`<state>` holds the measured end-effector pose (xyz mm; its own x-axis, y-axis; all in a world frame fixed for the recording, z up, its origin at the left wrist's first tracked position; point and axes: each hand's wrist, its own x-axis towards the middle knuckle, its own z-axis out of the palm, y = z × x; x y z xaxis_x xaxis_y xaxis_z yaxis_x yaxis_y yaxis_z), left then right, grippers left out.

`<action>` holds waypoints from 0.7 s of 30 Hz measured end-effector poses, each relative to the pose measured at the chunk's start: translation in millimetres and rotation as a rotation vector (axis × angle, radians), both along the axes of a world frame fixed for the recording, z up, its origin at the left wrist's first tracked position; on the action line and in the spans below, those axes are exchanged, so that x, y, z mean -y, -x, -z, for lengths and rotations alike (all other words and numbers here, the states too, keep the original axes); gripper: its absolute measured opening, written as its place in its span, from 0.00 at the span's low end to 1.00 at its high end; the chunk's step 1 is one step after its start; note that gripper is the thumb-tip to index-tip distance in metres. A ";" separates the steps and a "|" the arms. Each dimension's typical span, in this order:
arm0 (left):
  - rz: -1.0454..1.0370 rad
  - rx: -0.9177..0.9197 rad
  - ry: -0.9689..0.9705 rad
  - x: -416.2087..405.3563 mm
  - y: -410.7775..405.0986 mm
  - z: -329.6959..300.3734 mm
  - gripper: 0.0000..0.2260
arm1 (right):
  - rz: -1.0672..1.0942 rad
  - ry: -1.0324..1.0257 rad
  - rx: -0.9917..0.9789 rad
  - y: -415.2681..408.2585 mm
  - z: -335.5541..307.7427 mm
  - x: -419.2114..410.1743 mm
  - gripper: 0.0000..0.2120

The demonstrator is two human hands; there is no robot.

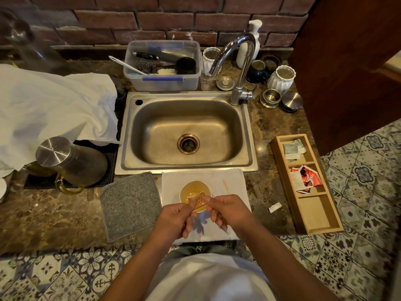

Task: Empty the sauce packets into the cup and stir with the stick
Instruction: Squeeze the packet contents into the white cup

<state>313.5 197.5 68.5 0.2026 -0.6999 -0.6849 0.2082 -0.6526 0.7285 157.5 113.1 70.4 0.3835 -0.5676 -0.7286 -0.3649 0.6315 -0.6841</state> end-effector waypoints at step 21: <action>0.046 0.016 -0.019 -3.9 -1.6 7.9 0.17 | 0.028 -0.042 0.070 -1.3 -2.0 -4.9 0.18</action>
<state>315.1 201.4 60.6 0.1815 -0.6955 -0.6952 0.1662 -0.6751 0.7188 158.8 118.0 72.4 0.4190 -0.5484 -0.7237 -0.2987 0.6694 -0.6802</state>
